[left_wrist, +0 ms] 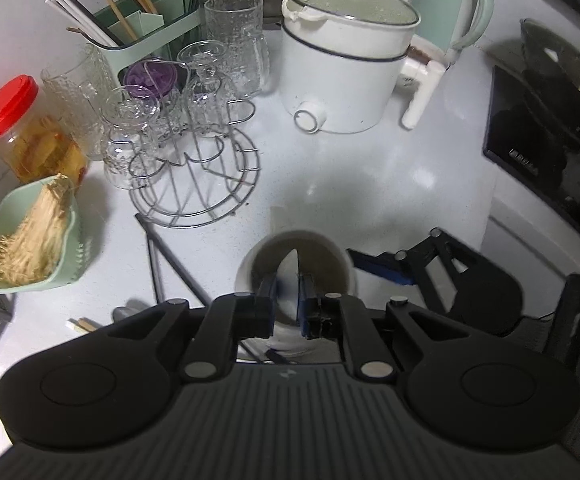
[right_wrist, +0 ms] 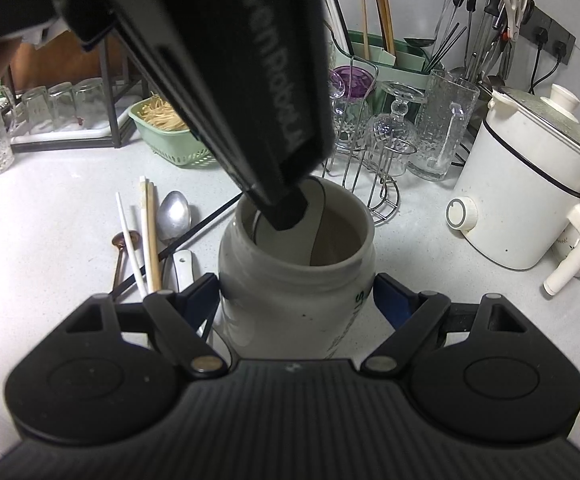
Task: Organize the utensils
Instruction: 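Lower the white ceramic spoon into the jar held by the right gripper, then move the open left gripper back to the utensil pile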
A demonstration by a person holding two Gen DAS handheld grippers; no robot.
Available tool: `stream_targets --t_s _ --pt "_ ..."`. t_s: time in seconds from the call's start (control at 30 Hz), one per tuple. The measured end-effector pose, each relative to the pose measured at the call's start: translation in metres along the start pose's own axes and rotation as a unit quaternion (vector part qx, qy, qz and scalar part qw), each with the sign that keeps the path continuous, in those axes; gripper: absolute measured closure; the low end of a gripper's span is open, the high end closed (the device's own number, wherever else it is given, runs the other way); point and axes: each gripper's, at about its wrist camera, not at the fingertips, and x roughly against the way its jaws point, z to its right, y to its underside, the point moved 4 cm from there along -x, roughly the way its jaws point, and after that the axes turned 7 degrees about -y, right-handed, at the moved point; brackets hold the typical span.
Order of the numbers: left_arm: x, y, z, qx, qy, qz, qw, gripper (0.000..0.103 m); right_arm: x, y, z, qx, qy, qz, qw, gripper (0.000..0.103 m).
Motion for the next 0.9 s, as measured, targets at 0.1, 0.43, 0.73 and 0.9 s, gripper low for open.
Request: stream_targets --t_s 0.1,0.43,0.73,0.9 --pt "0.001 0.000 0.001 0.005 -0.001 0.002 1.0000 0.091 0.000 0.000 0.000 0.000 -0.001 0.001 1.000 0.017" --pt "0.030 -0.002 -0.018 0.066 0.004 0.038 0.9971 0.074 -0.002 -0.001 -0.001 0.001 -0.003 0.000 1.000 0.017" --pt "0.067 0.009 -0.038 0.114 -0.005 0.078 0.9904 0.074 -0.002 -0.002 -0.001 0.002 -0.004 -0.001 1.000 0.017" --pt "0.079 0.023 -0.058 0.127 -0.022 0.079 0.9884 0.074 -0.003 -0.003 -0.001 0.002 -0.004 -0.003 1.000 0.017"
